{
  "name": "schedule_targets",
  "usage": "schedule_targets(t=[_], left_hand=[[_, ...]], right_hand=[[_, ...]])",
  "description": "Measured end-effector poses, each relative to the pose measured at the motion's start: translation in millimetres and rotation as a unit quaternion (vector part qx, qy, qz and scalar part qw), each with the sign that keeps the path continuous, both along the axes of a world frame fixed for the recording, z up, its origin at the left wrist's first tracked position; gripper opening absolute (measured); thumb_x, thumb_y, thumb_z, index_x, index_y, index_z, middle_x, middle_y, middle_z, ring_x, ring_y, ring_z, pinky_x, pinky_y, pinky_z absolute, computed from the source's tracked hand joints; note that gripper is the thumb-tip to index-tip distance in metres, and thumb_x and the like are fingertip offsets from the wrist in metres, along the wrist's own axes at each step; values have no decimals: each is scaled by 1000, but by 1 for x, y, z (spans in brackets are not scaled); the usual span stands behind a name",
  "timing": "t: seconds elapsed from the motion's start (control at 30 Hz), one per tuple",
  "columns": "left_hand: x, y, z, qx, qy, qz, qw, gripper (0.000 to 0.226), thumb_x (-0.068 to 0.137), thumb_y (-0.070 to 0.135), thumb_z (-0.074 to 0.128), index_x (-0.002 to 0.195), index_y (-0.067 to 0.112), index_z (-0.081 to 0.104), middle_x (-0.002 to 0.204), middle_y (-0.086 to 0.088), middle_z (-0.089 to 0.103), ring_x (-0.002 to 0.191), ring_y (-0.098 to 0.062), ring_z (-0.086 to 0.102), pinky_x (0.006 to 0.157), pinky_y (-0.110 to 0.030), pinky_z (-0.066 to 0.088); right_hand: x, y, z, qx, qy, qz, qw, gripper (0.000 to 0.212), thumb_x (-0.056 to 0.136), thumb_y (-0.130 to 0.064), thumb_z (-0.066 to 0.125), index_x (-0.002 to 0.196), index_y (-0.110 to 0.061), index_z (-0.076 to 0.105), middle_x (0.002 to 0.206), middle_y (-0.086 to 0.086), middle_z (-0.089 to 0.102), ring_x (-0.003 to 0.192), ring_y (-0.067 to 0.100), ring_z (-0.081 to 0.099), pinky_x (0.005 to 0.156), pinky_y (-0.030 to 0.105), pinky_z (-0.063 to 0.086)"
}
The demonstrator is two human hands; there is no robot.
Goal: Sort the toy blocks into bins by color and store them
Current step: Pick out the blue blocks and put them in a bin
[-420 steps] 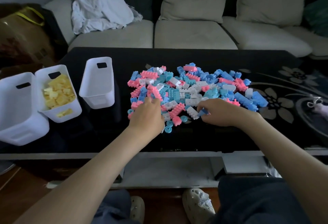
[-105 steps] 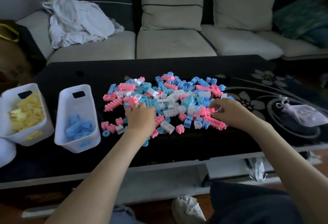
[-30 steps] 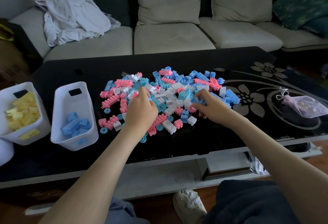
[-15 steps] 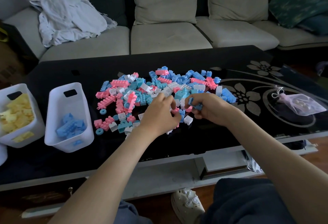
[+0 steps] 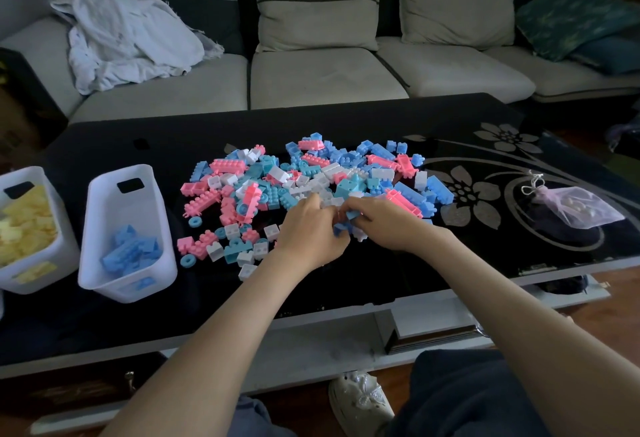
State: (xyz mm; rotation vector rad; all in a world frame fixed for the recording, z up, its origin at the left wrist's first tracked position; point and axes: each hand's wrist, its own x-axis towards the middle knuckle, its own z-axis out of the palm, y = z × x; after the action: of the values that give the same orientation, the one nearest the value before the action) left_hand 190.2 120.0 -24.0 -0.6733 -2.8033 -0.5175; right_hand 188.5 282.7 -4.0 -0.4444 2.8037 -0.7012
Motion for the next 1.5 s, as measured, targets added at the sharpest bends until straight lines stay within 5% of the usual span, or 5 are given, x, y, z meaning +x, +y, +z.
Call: schedule_targets(t=[0.47, 0.8, 1.0, 1.3, 1.5], left_hand=[[4, -38, 18, 197, 18, 119, 973, 21, 92, 31, 52, 105, 15, 49, 83, 5, 49, 61, -5, 42, 49, -18, 28], [23, -104, 52, 275, 79, 161, 944, 14, 93, 30, 51, 102, 19, 50, 76, 8, 54, 61, -7, 53, 51, -18, 37], [38, -182, 73, 226, 200, 246, 921, 10, 92, 26, 53, 92, 23, 43, 71, 13, 46, 62, -7, 44, 52, -17, 30], [51, -246, 45, -8, -28, 264, 964, 26, 91, 32, 53, 114, 22, 56, 103, -2, 59, 87, -16, 54, 68, -28, 42], [53, -246, 41, 62, -40, 244, 967, 51, 88, 17, 55, 136, 19, 39, 117, -1, 51, 107, -17, 48, 85, -27, 42]], right_hand=[[5, -19, 5, 108, 29, 59, 992, 21, 97, -17, 39, 106, -25, 56, 102, -2, 57, 89, 15, 54, 78, 31, 46], [7, -54, 42, -153, 70, -48, 985, 19, 96, -15, 44, 98, -25, 61, 88, -5, 61, 54, 9, 45, 47, 13, 35], [7, -135, 55, -318, 18, -51, 947, 24, 96, -14, 44, 93, -29, 63, 67, -1, 48, 52, 13, 38, 46, 21, 33], [9, -249, 47, -337, 10, 37, 941, 21, 94, -12, 46, 99, -24, 63, 85, -14, 54, 66, 3, 48, 56, 12, 38], [3, -276, 33, -220, 60, 69, 971, 40, 92, -3, 46, 129, -19, 49, 126, 6, 48, 96, 14, 49, 64, 14, 38]])
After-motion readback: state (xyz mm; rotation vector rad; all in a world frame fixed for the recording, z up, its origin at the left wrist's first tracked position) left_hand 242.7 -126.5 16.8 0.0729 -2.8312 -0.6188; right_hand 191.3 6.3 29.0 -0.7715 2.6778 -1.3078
